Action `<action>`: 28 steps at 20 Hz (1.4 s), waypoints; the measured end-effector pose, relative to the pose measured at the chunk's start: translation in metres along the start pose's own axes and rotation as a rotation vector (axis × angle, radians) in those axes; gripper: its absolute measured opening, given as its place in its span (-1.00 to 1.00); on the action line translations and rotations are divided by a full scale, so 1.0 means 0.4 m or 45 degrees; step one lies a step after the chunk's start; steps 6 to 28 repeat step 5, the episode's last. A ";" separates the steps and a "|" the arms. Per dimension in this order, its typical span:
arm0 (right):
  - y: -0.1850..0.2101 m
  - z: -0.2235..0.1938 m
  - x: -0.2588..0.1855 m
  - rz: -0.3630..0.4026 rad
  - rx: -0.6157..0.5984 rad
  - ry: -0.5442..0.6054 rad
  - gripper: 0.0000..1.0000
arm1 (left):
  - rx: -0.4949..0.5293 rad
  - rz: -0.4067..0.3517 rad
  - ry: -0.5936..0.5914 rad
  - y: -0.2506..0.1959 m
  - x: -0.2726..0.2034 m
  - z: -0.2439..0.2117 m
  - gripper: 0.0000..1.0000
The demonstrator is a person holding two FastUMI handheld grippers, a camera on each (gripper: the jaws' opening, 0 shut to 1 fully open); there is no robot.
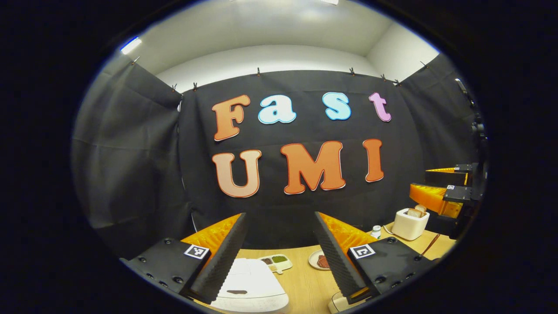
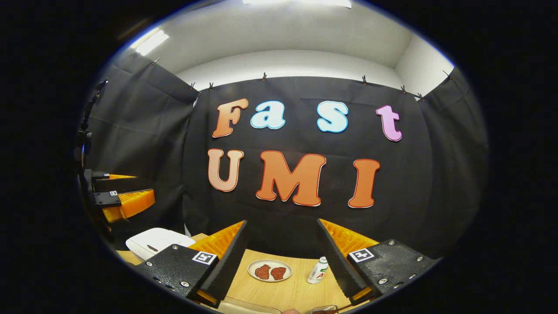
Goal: Close the left gripper, press the button to open the rice cooker; take a wooden spoon from the chopstick holder with the right hand, scoop a spoonful of rice and pour it into the rice cooker, then put the wooden spoon back into the chopstick holder.
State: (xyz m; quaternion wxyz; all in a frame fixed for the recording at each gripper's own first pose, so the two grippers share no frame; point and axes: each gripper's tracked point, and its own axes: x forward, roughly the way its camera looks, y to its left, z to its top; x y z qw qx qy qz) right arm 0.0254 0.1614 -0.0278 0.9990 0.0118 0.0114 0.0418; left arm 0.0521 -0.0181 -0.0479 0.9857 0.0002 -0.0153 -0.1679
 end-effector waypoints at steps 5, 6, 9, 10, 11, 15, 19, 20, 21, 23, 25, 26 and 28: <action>-0.004 0.006 -0.003 -0.008 -0.016 -0.003 0.89 | 0.011 0.002 0.013 0.004 -0.002 -0.008 1.00; -0.004 0.006 -0.003 -0.008 -0.016 -0.003 0.89 | 0.011 0.002 0.013 0.004 -0.002 -0.008 1.00; -0.004 0.006 -0.003 -0.008 -0.016 -0.003 0.89 | 0.011 0.002 0.013 0.004 -0.002 -0.008 1.00; -0.004 0.006 -0.003 -0.008 -0.016 -0.003 0.89 | 0.011 0.002 0.013 0.004 -0.002 -0.008 1.00; -0.004 0.006 -0.003 -0.008 -0.016 -0.003 0.89 | 0.011 0.002 0.013 0.004 -0.002 -0.008 1.00; -0.004 0.006 -0.003 -0.008 -0.016 -0.003 0.89 | 0.011 0.002 0.013 0.004 -0.002 -0.008 1.00; -0.004 0.006 -0.003 -0.008 -0.016 -0.003 0.89 | 0.011 0.002 0.013 0.004 -0.002 -0.008 1.00; -0.004 0.006 -0.003 -0.008 -0.016 -0.003 0.89 | 0.011 0.002 0.013 0.004 -0.002 -0.008 1.00; -0.004 0.006 -0.003 -0.008 -0.016 -0.003 0.89 | 0.011 0.002 0.013 0.004 -0.002 -0.008 1.00; -0.004 0.006 -0.003 -0.008 -0.016 -0.003 0.89 | 0.011 0.002 0.013 0.004 -0.002 -0.008 1.00; -0.004 0.006 -0.003 -0.008 -0.016 -0.003 0.89 | 0.011 0.002 0.013 0.004 -0.002 -0.008 1.00; -0.004 0.006 -0.003 -0.008 -0.016 -0.003 0.89 | 0.011 0.002 0.013 0.004 -0.002 -0.008 1.00; -0.004 0.006 -0.003 -0.008 -0.016 -0.003 0.89 | 0.011 0.002 0.013 0.004 -0.002 -0.008 1.00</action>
